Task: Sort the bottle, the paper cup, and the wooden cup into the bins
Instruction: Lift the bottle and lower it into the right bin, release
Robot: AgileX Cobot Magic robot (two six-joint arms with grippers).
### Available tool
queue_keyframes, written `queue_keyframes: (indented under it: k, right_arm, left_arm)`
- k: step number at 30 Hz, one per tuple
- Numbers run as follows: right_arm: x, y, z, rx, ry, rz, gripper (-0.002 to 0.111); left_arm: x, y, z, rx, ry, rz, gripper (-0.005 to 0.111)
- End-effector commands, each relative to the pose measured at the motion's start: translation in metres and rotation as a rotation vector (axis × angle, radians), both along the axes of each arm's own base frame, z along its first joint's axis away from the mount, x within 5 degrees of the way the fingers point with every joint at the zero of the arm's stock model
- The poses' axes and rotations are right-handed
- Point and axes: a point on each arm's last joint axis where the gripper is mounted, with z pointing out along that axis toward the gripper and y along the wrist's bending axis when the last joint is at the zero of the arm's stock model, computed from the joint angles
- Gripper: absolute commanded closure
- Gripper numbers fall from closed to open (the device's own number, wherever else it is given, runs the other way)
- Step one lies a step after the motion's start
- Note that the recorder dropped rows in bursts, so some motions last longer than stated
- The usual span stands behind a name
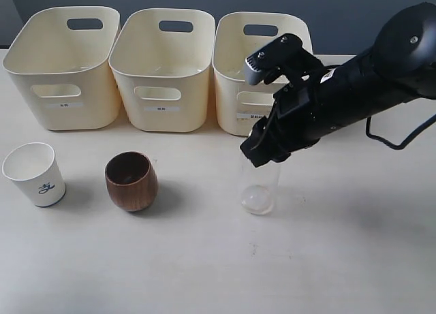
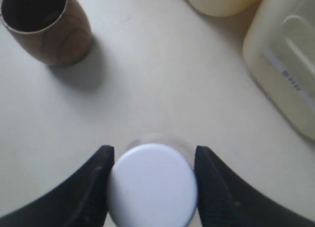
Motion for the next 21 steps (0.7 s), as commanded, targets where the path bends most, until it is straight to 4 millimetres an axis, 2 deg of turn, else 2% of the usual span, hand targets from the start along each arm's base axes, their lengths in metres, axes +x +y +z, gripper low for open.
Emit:
queue_keyframes:
  k: [1,7,9,11,13,16,19,21]
  right_arm:
    - [0.006,-0.001,0.043,0.097,-0.191,-0.046,0.108]
    - [0.019,0.0,0.119,0.288,-0.39,-0.153,0.108]
    - [0.029,0.002,0.137,0.33,-0.409,-0.188,0.108]
    - [0.045,0.003,0.144,0.343,-0.392,-0.221,0.108]
    - [0.062,0.004,0.142,0.333,-0.354,-0.261,0.108]
    - [0.093,0.004,0.128,0.279,-0.31,-0.329,0.108]
    - [0.122,0.003,0.106,0.217,-0.266,-0.404,0.108]
    - [0.144,0.006,0.075,0.15,-0.203,-0.423,0.108]
  left_arm:
    - [0.0,-0.001,0.0,-0.011,-0.004,-0.006,0.107]
    - [0.0,-0.001,0.0,-0.011,-0.004,-0.006,0.107]
    - [0.0,-0.001,0.0,-0.011,-0.004,-0.006,0.107]
    - [0.0,-0.001,0.0,-0.011,-0.004,-0.006,0.107]
    - [0.0,-0.001,0.0,-0.011,-0.004,-0.006,0.107]
    - [0.0,-0.001,0.0,-0.011,-0.004,-0.006,0.107]
    - [0.0,-0.001,0.0,-0.011,-0.004,-0.006,0.107]
    - [0.0,-0.001,0.0,-0.011,-0.004,-0.006,0.107]
